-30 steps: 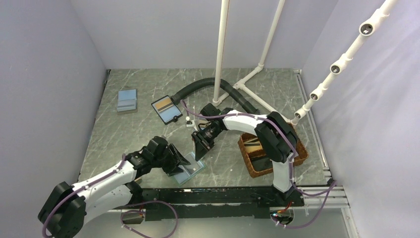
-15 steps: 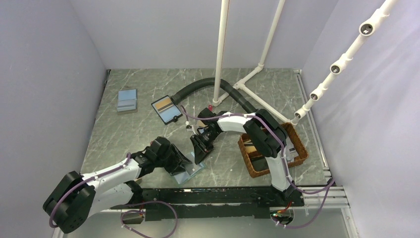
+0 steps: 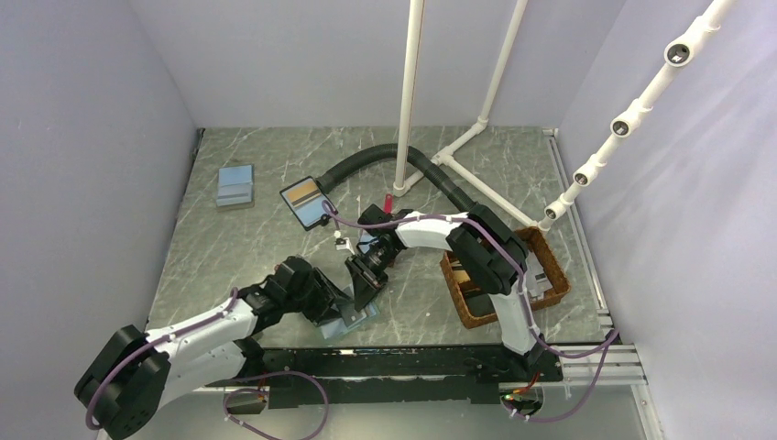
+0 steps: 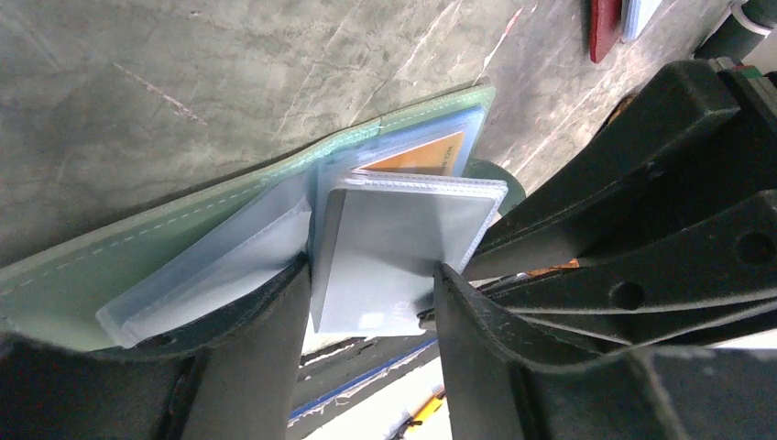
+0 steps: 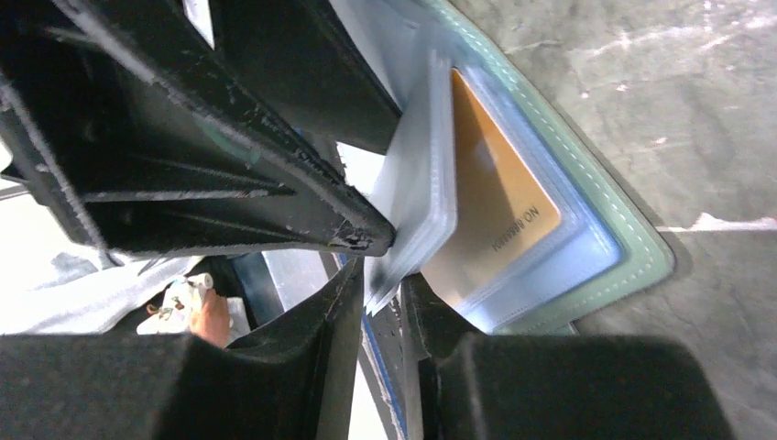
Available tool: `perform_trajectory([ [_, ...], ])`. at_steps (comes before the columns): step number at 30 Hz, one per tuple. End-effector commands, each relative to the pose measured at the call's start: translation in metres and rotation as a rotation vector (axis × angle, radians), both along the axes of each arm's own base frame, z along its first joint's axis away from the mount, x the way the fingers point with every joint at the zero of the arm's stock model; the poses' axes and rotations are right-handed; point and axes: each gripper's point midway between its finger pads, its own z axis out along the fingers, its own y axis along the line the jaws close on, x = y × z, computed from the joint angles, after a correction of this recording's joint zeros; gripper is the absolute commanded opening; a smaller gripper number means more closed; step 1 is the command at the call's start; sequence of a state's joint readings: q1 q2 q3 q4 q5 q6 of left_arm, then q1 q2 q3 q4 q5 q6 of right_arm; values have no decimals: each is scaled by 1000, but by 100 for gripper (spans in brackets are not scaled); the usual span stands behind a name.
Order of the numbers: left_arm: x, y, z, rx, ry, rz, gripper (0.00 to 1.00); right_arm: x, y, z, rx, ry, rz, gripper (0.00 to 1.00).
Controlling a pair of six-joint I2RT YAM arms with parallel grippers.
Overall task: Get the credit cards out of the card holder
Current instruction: Remove the credit card from the card holder.
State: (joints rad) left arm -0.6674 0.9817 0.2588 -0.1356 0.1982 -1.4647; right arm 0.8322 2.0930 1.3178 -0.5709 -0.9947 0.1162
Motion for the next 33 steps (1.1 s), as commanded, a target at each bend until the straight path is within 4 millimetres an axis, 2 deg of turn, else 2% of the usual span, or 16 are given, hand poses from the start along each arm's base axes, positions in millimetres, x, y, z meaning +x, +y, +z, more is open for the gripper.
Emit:
perform_trajectory([
  [1,3,12,-10,43,-10,57,52,-12,18,44,190,52,67,26],
  [5,3,12,-9,40,-19,53,44,-13,17,47,206,70,72,28],
  [12,-2,17,-12,46,-21,60,16,-6,12,53,228,84,48,31],
  [15,-5,21,-15,42,-21,73,15,-1,9,52,229,89,30,30],
  [18,-3,21,-8,28,-54,73,19,0,9,49,215,86,19,20],
  [20,-1,21,-1,15,-90,74,31,2,9,47,203,85,13,8],
  [22,2,22,7,4,-122,81,45,4,10,44,191,76,8,2],
  [24,4,22,13,-15,-149,89,56,4,10,46,196,75,9,1],
  [26,6,21,18,-43,-170,99,61,3,10,48,207,84,13,3],
  [33,9,21,27,-94,-221,125,67,0,14,47,209,129,8,0],
])
